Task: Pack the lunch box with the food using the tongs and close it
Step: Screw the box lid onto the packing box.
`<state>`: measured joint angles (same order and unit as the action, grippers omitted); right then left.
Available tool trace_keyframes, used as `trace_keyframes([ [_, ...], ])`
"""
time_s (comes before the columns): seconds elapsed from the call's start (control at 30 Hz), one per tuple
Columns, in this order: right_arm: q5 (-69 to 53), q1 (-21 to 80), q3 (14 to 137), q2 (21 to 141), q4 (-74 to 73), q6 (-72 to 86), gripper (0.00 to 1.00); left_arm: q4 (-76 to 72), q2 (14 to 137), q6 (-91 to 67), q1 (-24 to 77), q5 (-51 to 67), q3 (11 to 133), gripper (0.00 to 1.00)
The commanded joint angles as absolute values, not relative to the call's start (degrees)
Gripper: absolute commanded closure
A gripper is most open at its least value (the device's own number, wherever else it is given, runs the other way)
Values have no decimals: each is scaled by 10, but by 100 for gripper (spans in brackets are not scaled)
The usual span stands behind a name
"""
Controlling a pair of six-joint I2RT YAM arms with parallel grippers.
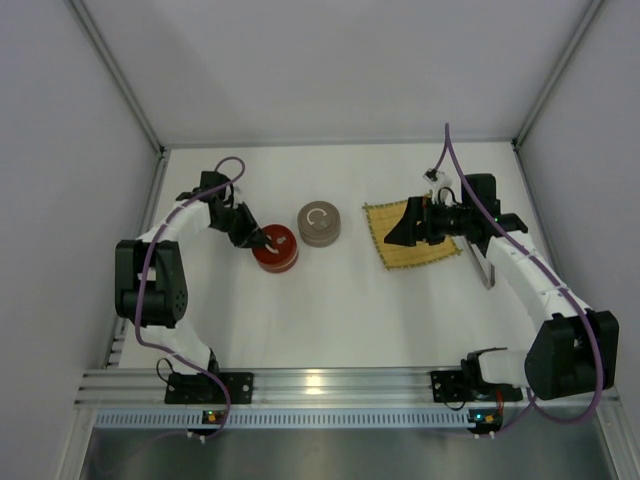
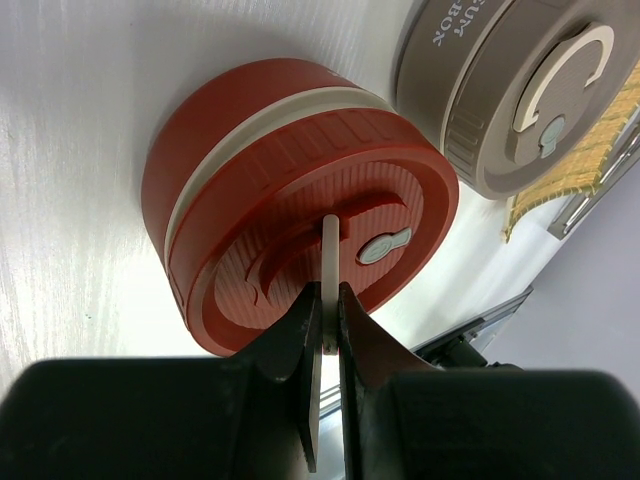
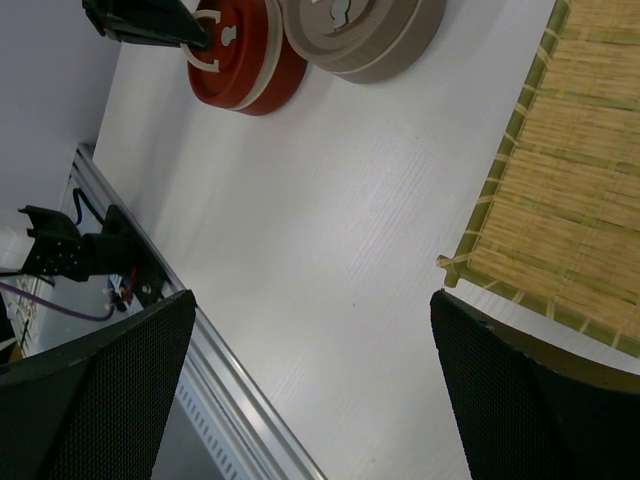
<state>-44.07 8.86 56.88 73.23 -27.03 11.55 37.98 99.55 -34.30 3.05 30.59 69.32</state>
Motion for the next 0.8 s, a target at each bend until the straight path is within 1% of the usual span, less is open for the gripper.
trace_keyframes([
  [0.0,-451,77,570,731,-246,109,1,370,997,-338,35,306,716,100],
  [0.27,-452,77,570,734,-245,110,0,386,989,-336,47,297,740,100],
  [0.77,-452,77,570,734,-249,107,1,382,1007,-335,48,288,729,100],
])
